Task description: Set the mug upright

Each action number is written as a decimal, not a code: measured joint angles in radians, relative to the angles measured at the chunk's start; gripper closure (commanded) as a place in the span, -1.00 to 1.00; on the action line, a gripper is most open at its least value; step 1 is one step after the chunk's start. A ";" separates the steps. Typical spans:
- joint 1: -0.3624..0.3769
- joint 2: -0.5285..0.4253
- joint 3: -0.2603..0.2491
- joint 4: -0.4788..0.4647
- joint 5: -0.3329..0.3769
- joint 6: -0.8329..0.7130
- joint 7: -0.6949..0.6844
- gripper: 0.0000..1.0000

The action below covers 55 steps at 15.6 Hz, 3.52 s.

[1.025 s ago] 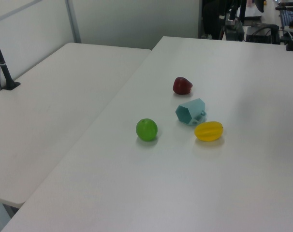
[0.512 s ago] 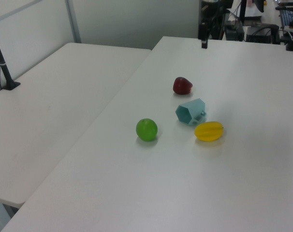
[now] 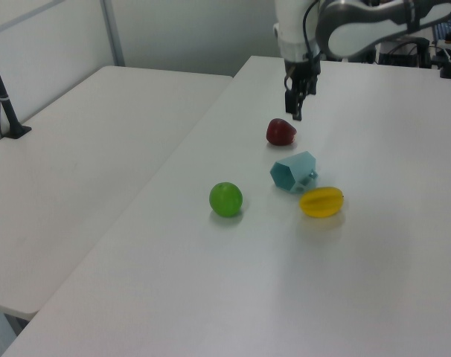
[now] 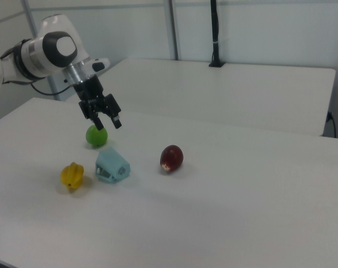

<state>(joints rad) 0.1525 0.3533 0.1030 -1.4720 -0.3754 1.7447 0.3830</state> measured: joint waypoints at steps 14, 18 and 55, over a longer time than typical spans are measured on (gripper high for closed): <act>0.103 0.189 0.008 -0.005 -0.130 0.080 0.256 -0.89; 0.104 0.191 0.008 -0.005 -0.134 0.083 0.261 -0.59; 0.065 0.118 -0.211 0.005 0.202 0.182 -0.029 -1.00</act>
<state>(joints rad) 0.2173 0.4712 -0.1078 -1.4671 -0.1734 1.9270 0.3544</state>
